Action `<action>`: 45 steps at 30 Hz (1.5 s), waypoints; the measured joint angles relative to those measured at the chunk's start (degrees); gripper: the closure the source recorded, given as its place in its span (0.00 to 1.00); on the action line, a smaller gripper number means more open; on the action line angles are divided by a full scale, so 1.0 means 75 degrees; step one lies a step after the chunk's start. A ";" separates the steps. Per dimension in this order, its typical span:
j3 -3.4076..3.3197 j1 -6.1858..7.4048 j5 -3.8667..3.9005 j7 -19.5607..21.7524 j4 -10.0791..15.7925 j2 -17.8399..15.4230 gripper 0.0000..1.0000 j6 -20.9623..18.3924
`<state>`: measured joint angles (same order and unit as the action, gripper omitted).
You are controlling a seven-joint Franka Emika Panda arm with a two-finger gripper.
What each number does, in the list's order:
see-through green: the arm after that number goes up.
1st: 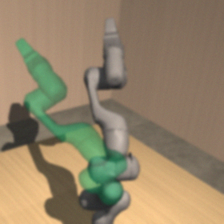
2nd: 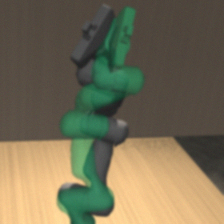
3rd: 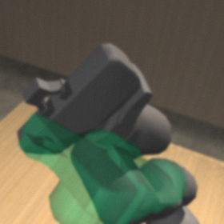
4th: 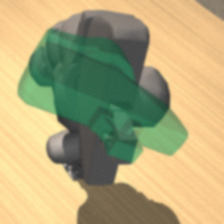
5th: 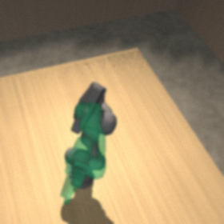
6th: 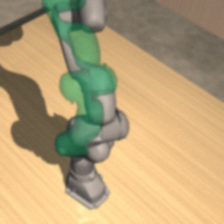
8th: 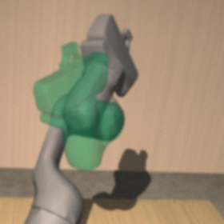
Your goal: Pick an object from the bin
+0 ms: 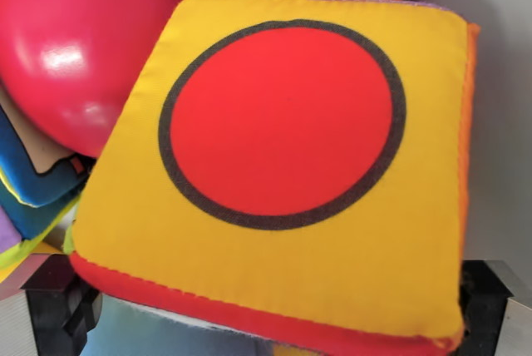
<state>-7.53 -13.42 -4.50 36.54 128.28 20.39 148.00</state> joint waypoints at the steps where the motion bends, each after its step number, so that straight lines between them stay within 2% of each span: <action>1: 0.0001 0.0000 -0.0004 -0.0003 0.0000 0.0010 0.00 0.0010; 2: 0.0001 0.0000 -0.0005 -0.0005 0.0000 0.0012 1.00 0.0014; 38: 0.0000 -0.0002 -0.0010 -0.0012 0.0000 0.0013 1.00 0.0021; 45: -0.0013 0.0010 0.0000 -0.0002 0.0000 -0.0120 1.00 -0.0095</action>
<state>-7.63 -13.35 -4.50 36.53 128.28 19.50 147.29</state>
